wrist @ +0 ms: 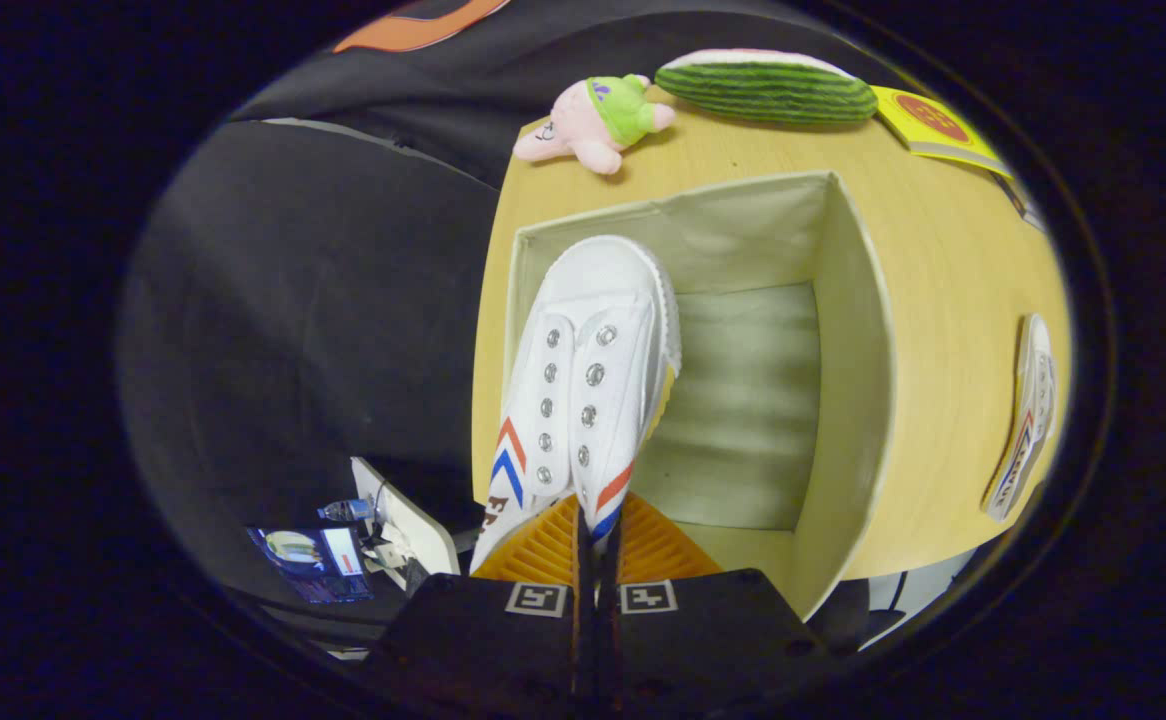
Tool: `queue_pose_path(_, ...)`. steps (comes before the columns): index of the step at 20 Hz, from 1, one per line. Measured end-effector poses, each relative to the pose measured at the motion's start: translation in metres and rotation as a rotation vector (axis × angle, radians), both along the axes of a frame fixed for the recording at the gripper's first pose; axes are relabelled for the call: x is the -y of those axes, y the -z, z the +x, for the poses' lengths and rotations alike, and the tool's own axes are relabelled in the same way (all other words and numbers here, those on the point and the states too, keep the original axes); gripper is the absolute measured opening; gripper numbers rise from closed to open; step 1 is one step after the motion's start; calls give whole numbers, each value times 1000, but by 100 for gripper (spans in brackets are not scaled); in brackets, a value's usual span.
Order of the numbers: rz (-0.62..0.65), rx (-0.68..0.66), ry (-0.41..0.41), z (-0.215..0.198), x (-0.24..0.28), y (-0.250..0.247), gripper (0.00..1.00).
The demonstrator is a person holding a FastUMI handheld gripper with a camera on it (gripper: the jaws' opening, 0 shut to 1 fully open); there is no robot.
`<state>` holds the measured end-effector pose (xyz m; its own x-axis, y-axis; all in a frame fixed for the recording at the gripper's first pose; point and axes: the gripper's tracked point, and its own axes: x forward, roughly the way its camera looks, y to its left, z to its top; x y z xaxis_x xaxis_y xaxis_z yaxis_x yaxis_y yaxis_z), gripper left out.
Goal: Open the storage box then place both shoes into the box .Put the left shoe in first, then the right shoe, with the right side of both shoes facing outward in a uniform manner.
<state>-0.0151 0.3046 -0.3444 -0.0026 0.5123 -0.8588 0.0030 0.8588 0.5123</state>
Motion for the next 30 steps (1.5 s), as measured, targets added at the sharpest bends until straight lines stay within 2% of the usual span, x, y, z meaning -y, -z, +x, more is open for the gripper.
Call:
queue_pose_path(1,17,-13,8,0,-2,1,6)
queue_pose_path(2,35,-7,6,1,-6,1,11)
queue_pose_path(3,55,-5,3,2,-7,-5,32)
queue_pose_path(4,66,-1,1,4,-17,1,43)
queue_pose_path(7,58,58,1,7,-16,-9,95)
queue_pose_path(8,44,89,-1,8,-13,-13,100)
queue_pose_path(12,17,213,16,12,5,-43,100)
queue_pose_path(16,-50,367,45,16,50,-76,100)
queue_pose_path(21,-180,527,82,4,166,-118,100)
queue_pose_path(26,-375,514,205,-5,325,-100,100)
queue_pose_path(30,-459,400,236,-12,404,-43,100)
